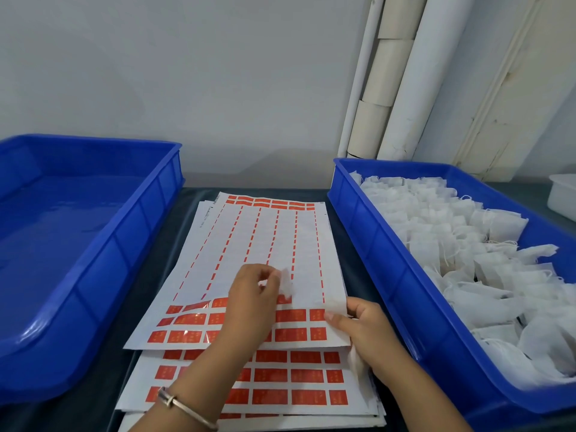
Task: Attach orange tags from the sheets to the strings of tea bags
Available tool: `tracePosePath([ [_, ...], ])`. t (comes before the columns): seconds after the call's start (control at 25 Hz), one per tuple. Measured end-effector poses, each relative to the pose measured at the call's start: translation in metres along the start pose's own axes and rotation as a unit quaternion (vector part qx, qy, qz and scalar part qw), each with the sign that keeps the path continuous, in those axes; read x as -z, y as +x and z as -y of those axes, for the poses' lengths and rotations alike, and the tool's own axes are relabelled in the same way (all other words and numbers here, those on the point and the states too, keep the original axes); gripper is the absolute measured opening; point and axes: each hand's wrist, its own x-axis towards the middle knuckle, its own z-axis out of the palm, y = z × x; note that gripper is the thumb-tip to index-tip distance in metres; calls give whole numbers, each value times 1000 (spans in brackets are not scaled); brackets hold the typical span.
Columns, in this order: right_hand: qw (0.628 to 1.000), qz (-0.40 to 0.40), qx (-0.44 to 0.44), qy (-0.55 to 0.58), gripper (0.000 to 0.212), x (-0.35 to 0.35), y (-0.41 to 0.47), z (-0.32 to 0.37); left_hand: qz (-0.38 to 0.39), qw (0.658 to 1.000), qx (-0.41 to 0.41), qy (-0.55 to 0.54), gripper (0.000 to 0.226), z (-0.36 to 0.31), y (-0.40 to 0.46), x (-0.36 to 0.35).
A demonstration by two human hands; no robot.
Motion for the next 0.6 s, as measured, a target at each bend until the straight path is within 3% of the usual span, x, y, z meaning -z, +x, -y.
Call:
tracePosePath([
  [0.12, 998, -23, -39, -51, 5, 4, 0, -1, -35, 982, 123, -139, 8, 5, 6, 7],
  [0.28, 974, -121, -29, -188, 12, 18, -6, 1, -47, 969, 149, -191, 14, 13, 7, 15],
  [0.48, 982, -108, 41, -151, 23, 19, -18, 20, -20, 972, 165, -165, 15, 21, -8, 11],
  [0.6, 995, -75, 42, -41, 21, 5, -21, 35, -8, 971, 169, -169, 16, 21, -18, 13],
])
